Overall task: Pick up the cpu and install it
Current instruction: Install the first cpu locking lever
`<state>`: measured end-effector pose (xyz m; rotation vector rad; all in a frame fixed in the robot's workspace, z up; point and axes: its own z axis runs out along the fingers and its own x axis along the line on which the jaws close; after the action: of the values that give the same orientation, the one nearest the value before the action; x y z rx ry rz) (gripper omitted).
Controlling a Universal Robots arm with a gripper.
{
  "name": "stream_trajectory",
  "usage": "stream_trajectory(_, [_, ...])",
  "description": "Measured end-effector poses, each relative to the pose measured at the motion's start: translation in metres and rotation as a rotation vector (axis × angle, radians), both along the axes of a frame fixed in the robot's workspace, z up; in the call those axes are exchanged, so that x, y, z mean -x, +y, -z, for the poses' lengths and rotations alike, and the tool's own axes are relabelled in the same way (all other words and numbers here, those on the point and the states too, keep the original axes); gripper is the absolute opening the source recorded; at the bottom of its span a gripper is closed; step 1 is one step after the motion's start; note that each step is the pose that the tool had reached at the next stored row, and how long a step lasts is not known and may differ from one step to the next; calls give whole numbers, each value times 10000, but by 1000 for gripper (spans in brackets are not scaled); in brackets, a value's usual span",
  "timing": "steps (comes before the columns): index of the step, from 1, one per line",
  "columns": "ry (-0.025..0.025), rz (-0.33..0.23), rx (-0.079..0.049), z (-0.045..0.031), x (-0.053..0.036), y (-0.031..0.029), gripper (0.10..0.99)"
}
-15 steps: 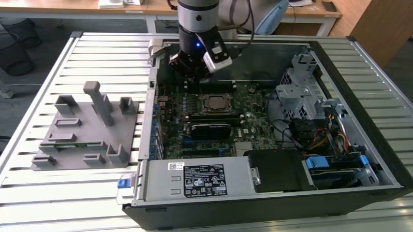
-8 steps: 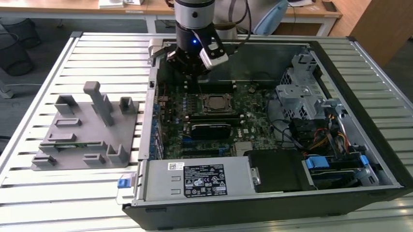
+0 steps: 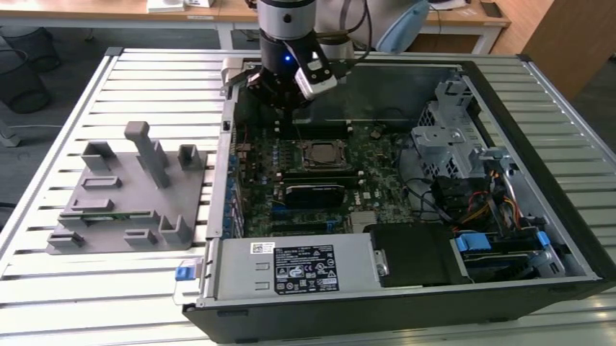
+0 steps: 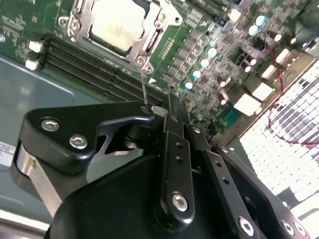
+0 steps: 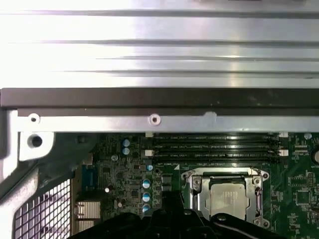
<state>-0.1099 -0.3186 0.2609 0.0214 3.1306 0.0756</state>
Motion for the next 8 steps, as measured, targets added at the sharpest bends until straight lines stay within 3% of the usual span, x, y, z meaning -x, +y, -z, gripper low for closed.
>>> stream_trajectory(3, [-12, -55, 1, 4, 0, 60, 106])
stream_trajectory(8, [-23, -115, -9, 5, -42, 76, 106])
